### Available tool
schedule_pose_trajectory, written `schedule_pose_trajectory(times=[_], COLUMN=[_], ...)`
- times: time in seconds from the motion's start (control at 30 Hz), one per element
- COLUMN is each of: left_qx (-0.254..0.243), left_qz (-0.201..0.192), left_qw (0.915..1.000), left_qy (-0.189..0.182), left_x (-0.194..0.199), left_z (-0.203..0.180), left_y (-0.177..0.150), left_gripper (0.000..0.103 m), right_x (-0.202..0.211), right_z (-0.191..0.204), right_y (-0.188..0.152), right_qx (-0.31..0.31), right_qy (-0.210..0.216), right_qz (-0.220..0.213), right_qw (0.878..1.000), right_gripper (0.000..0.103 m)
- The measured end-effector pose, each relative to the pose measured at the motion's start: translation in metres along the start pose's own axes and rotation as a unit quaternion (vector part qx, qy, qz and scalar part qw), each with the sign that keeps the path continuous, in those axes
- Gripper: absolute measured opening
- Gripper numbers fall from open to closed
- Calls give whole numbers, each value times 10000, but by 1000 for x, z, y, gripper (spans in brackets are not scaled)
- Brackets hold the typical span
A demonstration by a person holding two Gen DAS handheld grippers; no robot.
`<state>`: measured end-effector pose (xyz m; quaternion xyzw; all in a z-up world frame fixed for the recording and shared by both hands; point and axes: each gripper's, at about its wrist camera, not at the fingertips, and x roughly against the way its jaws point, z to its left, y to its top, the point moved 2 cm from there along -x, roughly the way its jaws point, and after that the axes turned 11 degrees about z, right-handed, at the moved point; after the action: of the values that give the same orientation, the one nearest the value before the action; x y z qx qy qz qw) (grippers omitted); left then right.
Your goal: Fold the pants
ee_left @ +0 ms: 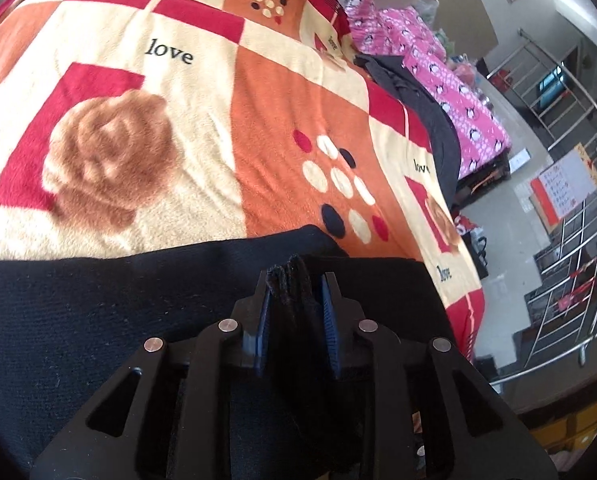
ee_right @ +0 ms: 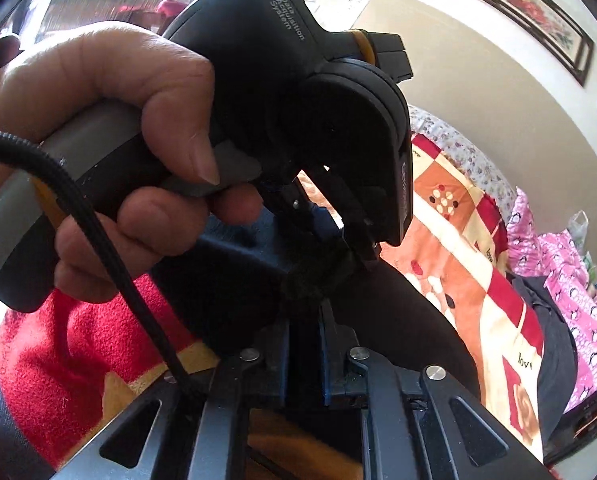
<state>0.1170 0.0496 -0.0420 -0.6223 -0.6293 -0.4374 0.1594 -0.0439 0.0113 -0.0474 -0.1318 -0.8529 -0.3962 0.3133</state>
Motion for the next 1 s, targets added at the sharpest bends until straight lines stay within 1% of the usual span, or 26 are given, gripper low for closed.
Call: schedule_pose_trajectory(times=[0.07, 0.1, 0.17, 0.2, 0.23, 0.27, 0.3, 0.33, 0.37, 0.4, 0.43, 0.47, 0.53, 0.57, 0.6, 0.63, 0.7, 0.77, 0.83, 0.87, 0.9, 0.97, 1.0], left_qx=[41, 11, -67, -151, -280, -468, -688, -921, -1142, -1322, -1429, -1398, -1115, -1036, -1024, -968, -915, -982, -995, -961, -928, -846, -804], left_qz=[-173, -336, -711, -915, -1079, -1195, -1253, -1264, -1218, -1146, -1057, -930, -729, -815, -1047, -1144, -1238, -1285, -1328, -1352, -1374, -1401, -1416], left_qw=[9995, 9986, 9957, 9939, 9922, 9907, 9892, 9876, 9860, 9846, 9841, 9857, 9897, 9900, 9887, 9884, 9878, 9861, 9852, 9854, 9855, 9863, 9865], left_qy=[249, 408, 597, 603, 560, 455, 308, 133, 12, -39, -1, 120, 527, 511, 323, 260, 247, 369, 422, 393, 350, 225, 163], left_x=[12, 20, 37, 47, 52, 56, 56, 52, 45, 36, 24, 12, -11, -14, -9, -7, -5, -6, -6, -5, -6, -4, -3], left_z=[-1, -4, -14, -22, -31, -41, -53, -65, -74, -81, -82, -78, -60, -52, -47, -44, -44, -47, -49, -49, -48, -45, -43], left_y=[1, 1, -1, -4, -8, -12, -19, -28, -36, -43, -50, -54, -61, -66, -72, -75, -80, -85, -87, -86, -87, -86, -86], left_gripper=[23, 23, 23, 23, 23, 24, 31, 35, 41, 41, 41, 41, 41, 39, 39, 39, 39, 39, 39, 39, 39, 39, 39], right_x=[8, 16, 40, 54, 65, 72, 79, 81, 81, 78, 73, 67, 53, 46, 38, 30, 11, -4, -15, -22, -29, -46, -52], right_z=[-4, -9, -23, -33, -46, -58, -77, -96, -116, -138, -160, -179, -207, -215, -219, -222, -221, -216, -204, -199, -194, -183, -180], right_y=[-5, -8, -19, -27, -35, -44, -54, -65, -74, -83, -92, -99, -109, -110, -110, -110, -106, -96, -88, -84, -82, -83, -85], right_qx=[-6, -65, -224, -297, -335, -355, -402, -477, -570, -662, -738, -796, -804, -727, -605, -460, -220, -70, 155, 331, 470, 619, 622], right_qy=[115, 266, 556, 710, 864, 910, 879, 841, 848, 932, 1069, 1208, 1456, 1640, 1861, 2120, 2553, 2972, 3189, 3381, 3466, 3635, 3758], right_qz=[-99, -224, -632, -836, -977, -1065, -1147, -1171, -1146, -1105, -1044, -969, -828, -747, -709, -698, -582, -502, -456, -355, -231, 62, 130], right_qw=[9999, 9994, 9962, 9935, 9909, 9895, 9887, 9884, 9881, 9873, 9860, 9847, 9826, 9809, 9781, 9737, 9649, 9535, 9466, 9399, 9365, 9295, 9245], right_gripper=[18, 18, 19, 21, 29, 34, 35, 38, 45, 48, 50, 50, 50, 50, 50, 50, 50, 50, 50, 50, 50, 52, 53])
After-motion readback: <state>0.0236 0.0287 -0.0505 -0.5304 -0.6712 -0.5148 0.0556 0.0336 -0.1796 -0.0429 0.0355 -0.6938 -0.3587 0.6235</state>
